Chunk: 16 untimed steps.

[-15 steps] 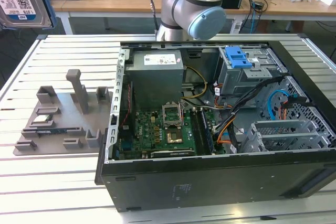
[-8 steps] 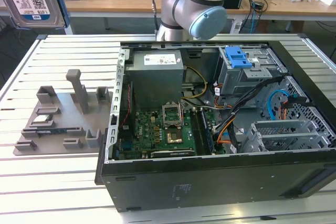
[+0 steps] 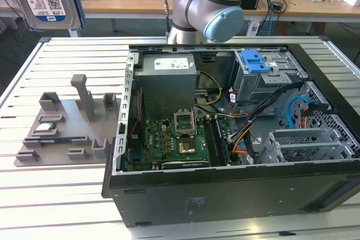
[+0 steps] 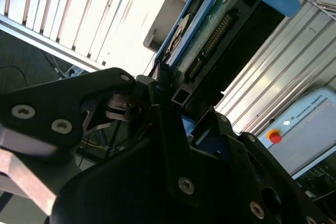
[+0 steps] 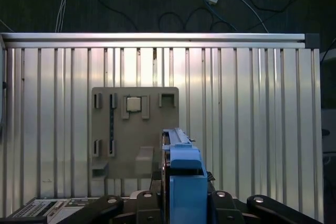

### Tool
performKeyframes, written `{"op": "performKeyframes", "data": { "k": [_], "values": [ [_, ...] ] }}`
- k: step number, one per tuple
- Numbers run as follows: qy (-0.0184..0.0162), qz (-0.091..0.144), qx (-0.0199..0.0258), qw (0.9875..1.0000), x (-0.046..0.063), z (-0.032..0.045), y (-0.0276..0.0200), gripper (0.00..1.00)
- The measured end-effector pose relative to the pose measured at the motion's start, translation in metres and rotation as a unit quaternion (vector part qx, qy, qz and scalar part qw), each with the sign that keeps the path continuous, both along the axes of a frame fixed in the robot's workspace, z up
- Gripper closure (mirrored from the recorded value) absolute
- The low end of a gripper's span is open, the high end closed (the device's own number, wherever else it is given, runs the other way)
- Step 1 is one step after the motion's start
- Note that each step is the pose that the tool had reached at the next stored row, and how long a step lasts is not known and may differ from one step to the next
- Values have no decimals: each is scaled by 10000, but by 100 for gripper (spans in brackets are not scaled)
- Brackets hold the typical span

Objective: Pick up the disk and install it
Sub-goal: 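Pick up the disk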

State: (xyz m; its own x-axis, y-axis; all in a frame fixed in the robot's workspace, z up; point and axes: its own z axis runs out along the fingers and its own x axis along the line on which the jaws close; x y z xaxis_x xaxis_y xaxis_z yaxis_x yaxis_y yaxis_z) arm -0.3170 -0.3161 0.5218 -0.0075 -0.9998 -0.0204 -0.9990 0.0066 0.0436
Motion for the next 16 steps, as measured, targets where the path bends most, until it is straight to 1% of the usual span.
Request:
{"op": "performKeyframes", "data": {
  "k": [2, 4, 5, 8, 13, 16],
  "values": [
    [0, -1, 0, 10000, 99, 0, 1, 63],
    [0, -1, 0, 10000, 157, 0, 1, 63],
    [0, -1, 0, 10000, 225, 0, 0, 63],
    [0, -1, 0, 10000, 346, 0, 1, 63],
    [0, 0, 0, 10000, 528, 0, 0, 63],
    [0, -1, 0, 10000, 617, 0, 1, 63]
  ]
}}
